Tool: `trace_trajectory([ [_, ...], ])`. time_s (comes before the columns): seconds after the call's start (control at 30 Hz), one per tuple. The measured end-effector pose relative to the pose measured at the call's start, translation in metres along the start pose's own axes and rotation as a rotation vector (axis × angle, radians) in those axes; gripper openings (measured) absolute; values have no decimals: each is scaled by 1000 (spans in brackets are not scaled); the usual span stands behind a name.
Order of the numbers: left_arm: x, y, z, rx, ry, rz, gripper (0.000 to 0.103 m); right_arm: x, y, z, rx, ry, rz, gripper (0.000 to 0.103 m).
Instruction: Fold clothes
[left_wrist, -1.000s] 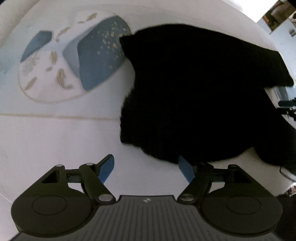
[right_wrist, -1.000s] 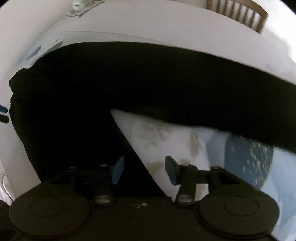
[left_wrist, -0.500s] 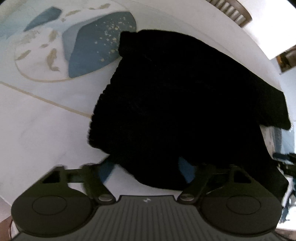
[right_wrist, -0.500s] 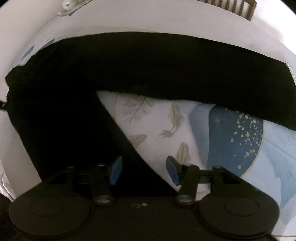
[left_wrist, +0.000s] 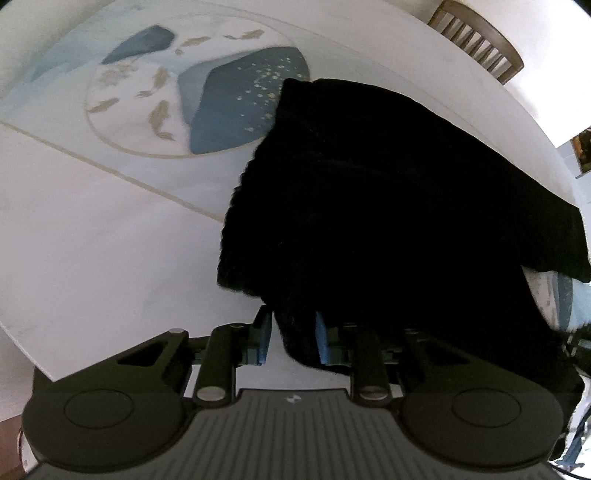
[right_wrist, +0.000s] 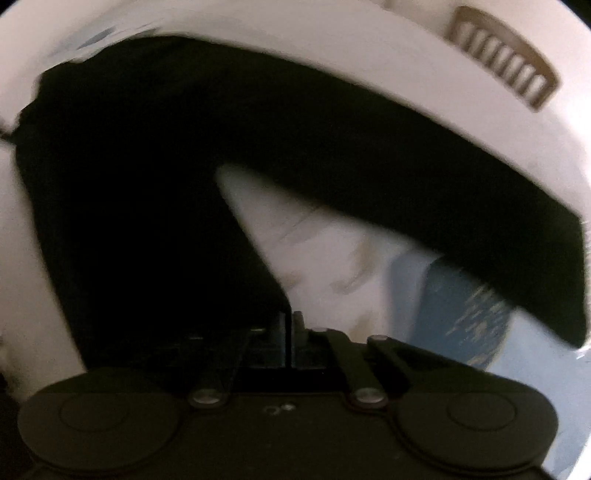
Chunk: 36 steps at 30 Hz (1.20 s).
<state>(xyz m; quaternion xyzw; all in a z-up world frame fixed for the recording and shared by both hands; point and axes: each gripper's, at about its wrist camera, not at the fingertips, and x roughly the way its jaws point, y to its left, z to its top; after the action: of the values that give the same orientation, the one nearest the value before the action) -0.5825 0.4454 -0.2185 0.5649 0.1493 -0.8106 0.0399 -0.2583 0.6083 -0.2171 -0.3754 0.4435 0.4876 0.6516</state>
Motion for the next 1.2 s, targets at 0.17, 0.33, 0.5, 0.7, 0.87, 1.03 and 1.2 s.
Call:
trace_trajectory([
  [0.17, 6, 10, 6, -27, 9, 18, 10, 13, -24, 24, 58, -27, -48, 103],
  [0.33, 8, 6, 3, 38, 66, -39, 10, 2, -34, 9, 90, -22, -34, 103],
  [0.5, 14, 8, 1, 20, 136, -77, 17, -32, -69, -38, 227, -3, -63, 103],
  [0.7, 10, 4, -3, 16, 155, -92, 75, -66, -119, -108, 428, 35, -135, 103],
  [0.87, 20, 5, 0, -65, 180, -117, 75, -73, -159, -176, 687, 92, -179, 103],
  [1.03, 24, 0, 5, -75, 154, -89, 75, -74, -171, -214, 827, 135, -196, 103],
  [1.2, 26, -9, 7, -59, 142, -41, 75, -60, -171, -219, 843, 164, -178, 103],
])
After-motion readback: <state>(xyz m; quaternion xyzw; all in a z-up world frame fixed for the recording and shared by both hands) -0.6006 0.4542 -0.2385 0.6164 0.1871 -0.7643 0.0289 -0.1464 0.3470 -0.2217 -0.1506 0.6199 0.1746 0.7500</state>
